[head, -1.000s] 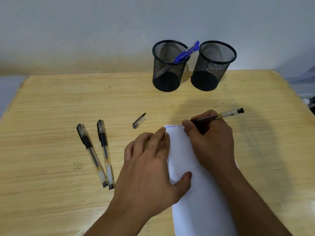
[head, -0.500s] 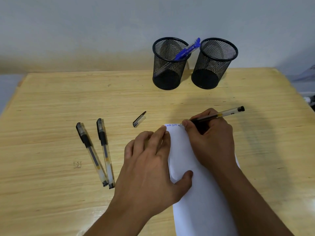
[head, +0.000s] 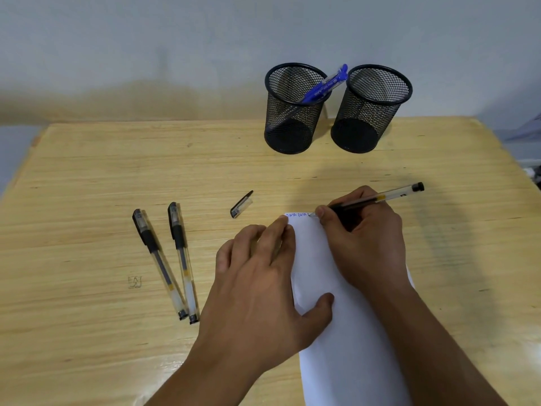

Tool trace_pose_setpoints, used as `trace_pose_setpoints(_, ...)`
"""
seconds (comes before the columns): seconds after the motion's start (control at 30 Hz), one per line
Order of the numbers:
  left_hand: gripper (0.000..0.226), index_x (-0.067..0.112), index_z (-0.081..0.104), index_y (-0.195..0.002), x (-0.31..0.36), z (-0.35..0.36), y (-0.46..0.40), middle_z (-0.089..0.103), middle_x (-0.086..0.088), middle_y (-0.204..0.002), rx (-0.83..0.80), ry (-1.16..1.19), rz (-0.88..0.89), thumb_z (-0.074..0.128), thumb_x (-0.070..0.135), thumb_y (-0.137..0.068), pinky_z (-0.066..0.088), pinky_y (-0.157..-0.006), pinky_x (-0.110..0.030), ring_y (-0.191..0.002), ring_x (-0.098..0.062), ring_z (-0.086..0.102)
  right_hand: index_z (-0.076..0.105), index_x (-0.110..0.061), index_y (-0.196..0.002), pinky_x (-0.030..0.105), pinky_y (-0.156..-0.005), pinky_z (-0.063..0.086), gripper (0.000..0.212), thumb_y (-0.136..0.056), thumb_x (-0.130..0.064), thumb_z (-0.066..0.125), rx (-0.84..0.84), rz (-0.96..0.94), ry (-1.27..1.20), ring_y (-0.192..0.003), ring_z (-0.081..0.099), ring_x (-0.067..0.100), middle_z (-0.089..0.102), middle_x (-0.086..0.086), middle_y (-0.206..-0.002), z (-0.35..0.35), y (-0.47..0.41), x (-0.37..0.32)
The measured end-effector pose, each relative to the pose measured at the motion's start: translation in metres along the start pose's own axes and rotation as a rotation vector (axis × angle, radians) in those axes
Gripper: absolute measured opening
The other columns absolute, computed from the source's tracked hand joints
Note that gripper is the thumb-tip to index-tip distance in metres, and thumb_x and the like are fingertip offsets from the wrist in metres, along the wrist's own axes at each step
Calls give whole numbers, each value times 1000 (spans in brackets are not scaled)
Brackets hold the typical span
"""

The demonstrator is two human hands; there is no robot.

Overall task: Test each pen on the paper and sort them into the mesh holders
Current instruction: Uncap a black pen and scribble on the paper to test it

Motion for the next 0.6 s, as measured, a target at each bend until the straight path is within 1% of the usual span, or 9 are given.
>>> trace_pose_setpoints(0.1, 86, 18, 50, -137, 0, 0, 0, 44, 3, -148, 1, 1, 1, 48, 76, -73, 18, -105, -41, -133, -26, 35, 62, -26, -79, -1, -60, 42, 14, -84, -25, 75, 2, -3, 5, -71, 63, -13, 66, -19, -66, 0, 0, 0)
trace_pose_setpoints(0.23, 85, 18, 51, -135, 0, 0, 1, 44, 4, -147, 16, 8, 4, 49, 75, -73, 19, -104, -40, -132, -26, 36, 65, -21, -83, 0, -61, 43, 12, -84, -28, 75, -5, 7, 18, -74, 64, -12, 68, -18, -69, 1, 0, 1)
trace_pose_setpoints(0.33, 85, 18, 50, -135, 0, 0, 1, 45, 3, -146, 25, 9, 10, 49, 76, -73, 20, -104, -41, -132, -26, 36, 66, -21, -84, 0, -61, 44, 12, -85, -29, 74, -10, 13, 16, -74, 64, -12, 68, -17, -69, 1, 0, 2)
trace_pose_setpoints(0.43, 86, 17, 50, -136, 0, 0, 1, 44, 3, -146, 28, 10, 13, 49, 76, -73, 20, -104, -41, -132, -26, 36, 65, -20, -84, 0, -61, 43, 12, -85, -28, 73, -2, 5, 27, -76, 63, -12, 67, -17, -69, 0, 0, 0)
trace_pose_setpoints(0.5, 86, 17, 50, -136, 0, 0, 1, 45, 3, -146, 28, 8, 14, 49, 75, -73, 20, -104, -42, -132, -26, 36, 64, -20, -83, -1, -60, 42, 12, -85, -27, 74, -5, -7, 34, -75, 62, -13, 65, -18, -68, 0, 0, 0)
trace_pose_setpoints(0.6, 86, 16, 51, -136, 0, 0, 1, 45, 2, -146, 29, 5, 14, 49, 75, -73, 20, -104, -42, -132, -26, 36, 64, -22, -80, 1, -60, 44, 13, -84, -27, 75, -7, -9, 28, -73, 64, -11, 67, -18, -67, 0, 0, -1)
Point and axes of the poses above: each hand's wrist, its own y-axis away from the middle knuckle, its own z-axis out of the palm, x = y × z, the point moved 7 cm from there along -y, towards the middle knuckle
